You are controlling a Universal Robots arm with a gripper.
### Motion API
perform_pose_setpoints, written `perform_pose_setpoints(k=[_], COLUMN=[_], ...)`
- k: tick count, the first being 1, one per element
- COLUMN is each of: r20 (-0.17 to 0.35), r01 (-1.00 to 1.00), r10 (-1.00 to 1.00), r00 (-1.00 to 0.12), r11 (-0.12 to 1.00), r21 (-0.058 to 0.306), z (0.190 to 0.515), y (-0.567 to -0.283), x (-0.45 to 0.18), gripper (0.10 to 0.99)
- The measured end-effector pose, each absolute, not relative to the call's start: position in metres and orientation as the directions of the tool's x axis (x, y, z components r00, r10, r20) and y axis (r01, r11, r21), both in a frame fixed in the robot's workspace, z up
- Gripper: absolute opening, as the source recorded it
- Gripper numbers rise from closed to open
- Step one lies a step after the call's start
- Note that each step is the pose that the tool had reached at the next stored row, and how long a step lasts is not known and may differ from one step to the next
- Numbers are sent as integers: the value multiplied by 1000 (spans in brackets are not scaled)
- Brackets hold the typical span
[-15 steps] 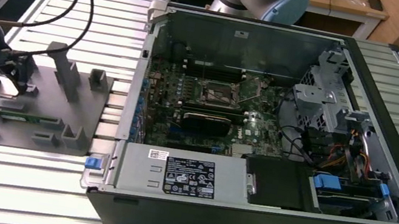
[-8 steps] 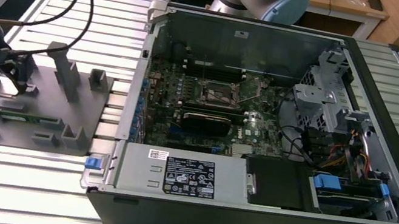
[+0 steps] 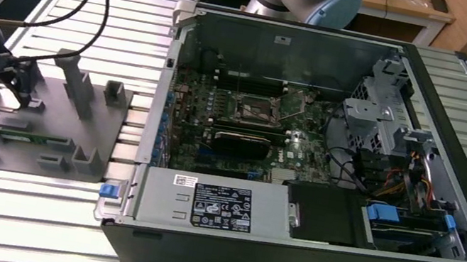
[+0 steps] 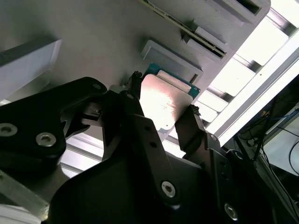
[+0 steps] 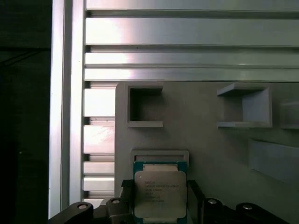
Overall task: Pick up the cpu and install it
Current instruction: 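Pick up the cpu and move it towards the insertion slot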
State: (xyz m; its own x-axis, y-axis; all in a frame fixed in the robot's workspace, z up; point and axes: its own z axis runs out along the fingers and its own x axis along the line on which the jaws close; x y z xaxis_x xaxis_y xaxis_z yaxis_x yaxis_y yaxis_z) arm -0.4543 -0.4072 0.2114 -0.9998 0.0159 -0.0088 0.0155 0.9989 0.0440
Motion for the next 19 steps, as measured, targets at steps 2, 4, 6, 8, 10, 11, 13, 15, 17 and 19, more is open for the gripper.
perform_pose_setpoints(k=[2,4,6,8,10,11,13,15,17,19], r20=[-9,-9,-9,-9,-9,-9,-9,-9,-9,-9], r01=[15,15,15,15,15,15,15,15,16,15], r10=[16,16,16,16,16,16,16,16,16,16], r00=[-1000,-1000,-1000,-1000,-1000,-1000,-1000,-1000,-1000,-1000], r11=[999,999,999,999,999,999,999,999,999,999], r21=[44,44,44,44,44,44,44,44,44,44], z=[212,213,214,214,215,215,216,217,218,219], y=[-407,-407,-407,-407,-407,-407,-407,-407,-406,-406], x=[-454,-454,-454,-454,-454,-454,-454,-454,-454,-454], gripper=[541,541,541,541,541,541,541,541,541,541])
